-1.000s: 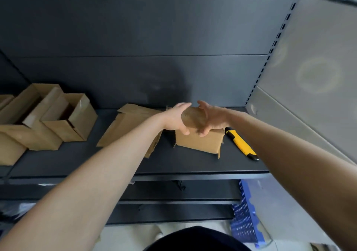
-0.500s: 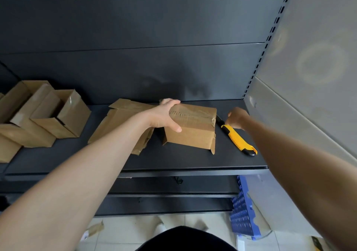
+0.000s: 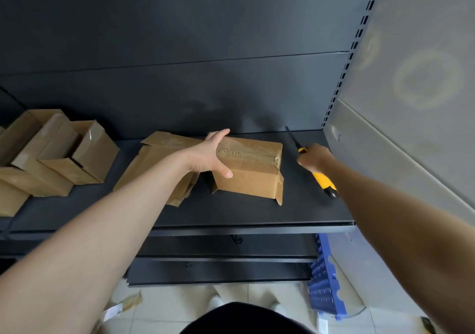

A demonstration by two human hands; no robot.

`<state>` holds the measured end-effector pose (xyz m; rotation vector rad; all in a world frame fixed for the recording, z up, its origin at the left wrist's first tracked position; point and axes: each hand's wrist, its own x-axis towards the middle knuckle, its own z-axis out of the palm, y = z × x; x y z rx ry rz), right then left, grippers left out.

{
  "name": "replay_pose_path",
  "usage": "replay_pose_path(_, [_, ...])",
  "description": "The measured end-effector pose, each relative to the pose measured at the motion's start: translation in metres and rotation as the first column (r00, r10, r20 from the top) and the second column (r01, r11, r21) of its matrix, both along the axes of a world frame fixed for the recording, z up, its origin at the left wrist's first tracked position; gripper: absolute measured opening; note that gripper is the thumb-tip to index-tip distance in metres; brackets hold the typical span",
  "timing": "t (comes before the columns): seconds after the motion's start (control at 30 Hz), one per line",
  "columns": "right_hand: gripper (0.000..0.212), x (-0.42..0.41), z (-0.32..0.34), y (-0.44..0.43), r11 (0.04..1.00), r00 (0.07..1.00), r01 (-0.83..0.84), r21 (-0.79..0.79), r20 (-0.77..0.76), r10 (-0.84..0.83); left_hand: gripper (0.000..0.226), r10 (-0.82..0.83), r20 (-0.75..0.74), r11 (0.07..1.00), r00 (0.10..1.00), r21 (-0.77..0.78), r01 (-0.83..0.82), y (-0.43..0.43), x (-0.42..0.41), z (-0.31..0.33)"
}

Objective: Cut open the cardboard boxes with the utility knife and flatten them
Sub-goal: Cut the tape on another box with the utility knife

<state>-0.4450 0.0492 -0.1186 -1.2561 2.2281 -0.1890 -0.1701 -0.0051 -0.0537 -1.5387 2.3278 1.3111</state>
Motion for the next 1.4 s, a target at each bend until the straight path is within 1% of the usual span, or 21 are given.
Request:
replay_pose_path(0.07, [0.028, 0.006, 0.026, -0.008, 0.996, 0.988, -0.040, -0.077, 0.146, 0.051, 0.114, -0.004, -0.003, 1.000, 1.000, -0.001, 0.004, -0.001, 0.000, 0.001])
replay_pose_path(0.13, [0.027, 0.014, 0.058, -0.010, 0.991, 0.957, -0.092, -0.099, 0.267, 0.115, 0.116, -0.016, 0.005, 1.000, 1.000, -0.004, 0.016, -0.002, 0.001, 0.001])
replay_pose_path(0.2, [0.020, 0.024, 0.083, -0.009, 0.979, 0.926, -0.168, -0.118, 0.321, 0.198, 0.118, -0.024, 0.010, 1.000, 1.000, -0.004, 0.024, -0.004, 0.002, 0.001])
replay_pose_path(0.23, [0.018, 0.029, 0.093, -0.008, 0.968, 0.917, -0.218, -0.122, 0.314, 0.246, 0.118, -0.025, 0.010, 1.000, 1.000, -0.004, 0.025, -0.005, 0.003, 0.000])
replay_pose_path(0.3, [0.027, 0.040, 0.106, -0.006, 0.939, 0.905, -0.332, -0.090, 0.248, 0.344, 0.119, -0.028, 0.002, 1.000, 1.000, -0.004, 0.028, -0.006, 0.003, -0.002])
replay_pose_path(0.37, [0.030, 0.052, 0.113, -0.004, 0.910, 0.893, -0.416, -0.006, 0.185, 0.409, 0.118, -0.039, -0.015, 0.999, 0.999, -0.008, 0.039, -0.007, 0.003, -0.003])
replay_pose_path(0.47, [0.033, 0.067, 0.117, -0.002, 0.874, 0.882, -0.471, 0.122, 0.105, 0.460, 0.117, -0.063, -0.033, 0.998, 0.997, -0.027, 0.063, -0.009, 0.003, -0.005])
replay_pose_path(0.67, [0.027, 0.084, 0.125, -0.002, 0.855, 0.867, -0.472, 0.213, -0.060, 0.494, 0.106, -0.136, -0.034, 0.990, 0.990, -0.034, 0.135, -0.009, 0.002, -0.009])
replay_pose_path(0.77, [0.029, 0.094, 0.131, -0.002, 0.841, 0.841, -0.477, 0.254, -0.146, 0.521, 0.104, -0.159, -0.033, 0.986, 0.987, -0.060, 0.157, -0.008, 0.000, -0.011])
replay_pose_path(0.93, [0.033, 0.114, 0.137, 0.001, 0.808, 0.785, -0.476, 0.346, -0.248, 0.569, 0.106, -0.205, 0.021, 0.974, 0.979, -0.091, 0.206, -0.006, -0.003, -0.017])
replay_pose_path(1.03, [0.033, 0.123, 0.134, 0.002, 0.794, 0.757, -0.460, 0.397, -0.292, 0.584, 0.103, -0.212, 0.038, 0.968, 0.976, -0.129, 0.215, -0.004, -0.004, -0.023])
replay_pose_path(1.13, [0.026, 0.127, 0.129, 0.003, 0.780, 0.728, -0.456, 0.429, -0.324, 0.604, 0.102, -0.220, 0.053, 0.962, 0.974, -0.156, 0.226, -0.003, -0.004, -0.027])
replay_pose_path(1.23, [0.020, 0.127, 0.127, 0.004, 0.774, 0.686, -0.460, 0.435, -0.380, 0.620, 0.102, -0.235, 0.068, 0.954, 0.970, -0.173, 0.243, -0.004, -0.004, -0.027])
replay_pose_path(1.33, [0.023, 0.123, 0.123, 0.003, 0.777, 0.658, -0.452, 0.439, -0.424, 0.622, 0.102, -0.244, 0.086, 0.949, 0.966, -0.185, 0.257, -0.004, -0.005, -0.028])
replay_pose_path(1.4, [0.021, 0.121, 0.121, 0.003, 0.771, 0.645, -0.450, 0.450, -0.434, 0.629, 0.102, -0.254, 0.106, 0.943, 0.961, -0.193, 0.270, -0.005, -0.006, -0.028])
